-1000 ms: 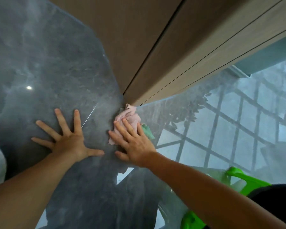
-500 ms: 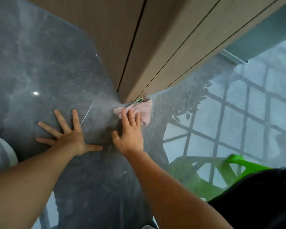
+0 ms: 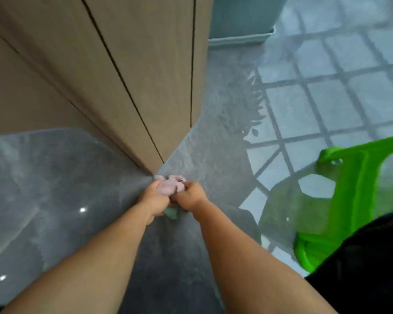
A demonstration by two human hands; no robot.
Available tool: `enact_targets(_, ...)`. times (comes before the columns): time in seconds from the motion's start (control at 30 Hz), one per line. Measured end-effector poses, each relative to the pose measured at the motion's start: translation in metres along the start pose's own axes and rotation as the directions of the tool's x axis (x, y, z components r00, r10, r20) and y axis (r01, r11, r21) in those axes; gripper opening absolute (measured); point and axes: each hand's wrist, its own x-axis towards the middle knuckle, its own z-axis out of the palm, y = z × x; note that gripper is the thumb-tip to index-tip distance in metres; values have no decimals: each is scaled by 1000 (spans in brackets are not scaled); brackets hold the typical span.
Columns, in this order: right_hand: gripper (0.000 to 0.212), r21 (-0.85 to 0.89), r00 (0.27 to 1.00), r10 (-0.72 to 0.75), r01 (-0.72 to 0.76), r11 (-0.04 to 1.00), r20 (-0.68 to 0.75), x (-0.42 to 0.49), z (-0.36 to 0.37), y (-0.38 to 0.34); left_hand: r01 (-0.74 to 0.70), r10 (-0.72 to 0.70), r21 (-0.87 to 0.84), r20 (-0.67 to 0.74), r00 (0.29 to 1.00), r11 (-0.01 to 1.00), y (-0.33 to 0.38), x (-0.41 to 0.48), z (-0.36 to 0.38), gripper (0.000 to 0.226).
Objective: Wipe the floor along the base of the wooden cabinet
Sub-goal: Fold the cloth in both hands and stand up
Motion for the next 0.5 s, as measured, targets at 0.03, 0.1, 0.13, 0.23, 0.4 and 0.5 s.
enact_targets(0.03,36,102,1000,28,-26,994,-15,-9,-5,-3,-2,2,8,12,1000,1000,10,-4,-3,34)
enact_targets(0.1,37,296,994,77,-51,954,-76,-33,-18,-12,-15,14,77,10,1000,997,33,-22,-6,45)
enact_targets(0.13,40,382,987,104,-50,923,-122,-51,-27,-18,-28,25,121,28,999,992,50,-35,-5,46)
enact_targets(0.23,47,463,957,156,-26,886,-245,-125,-67,-40,-152,132,325,84,988,933,106,-95,11,35)
enact_targets(0.4,45,299,870,141,7,954,-472,-318,-189,-68,-299,198,508,242,950,808,201,-280,57,27)
enact_targets(0.5,32,165,800,69,37,986,-596,-430,-260,-69,-373,224,442,353,909,816,253,-388,95,24)
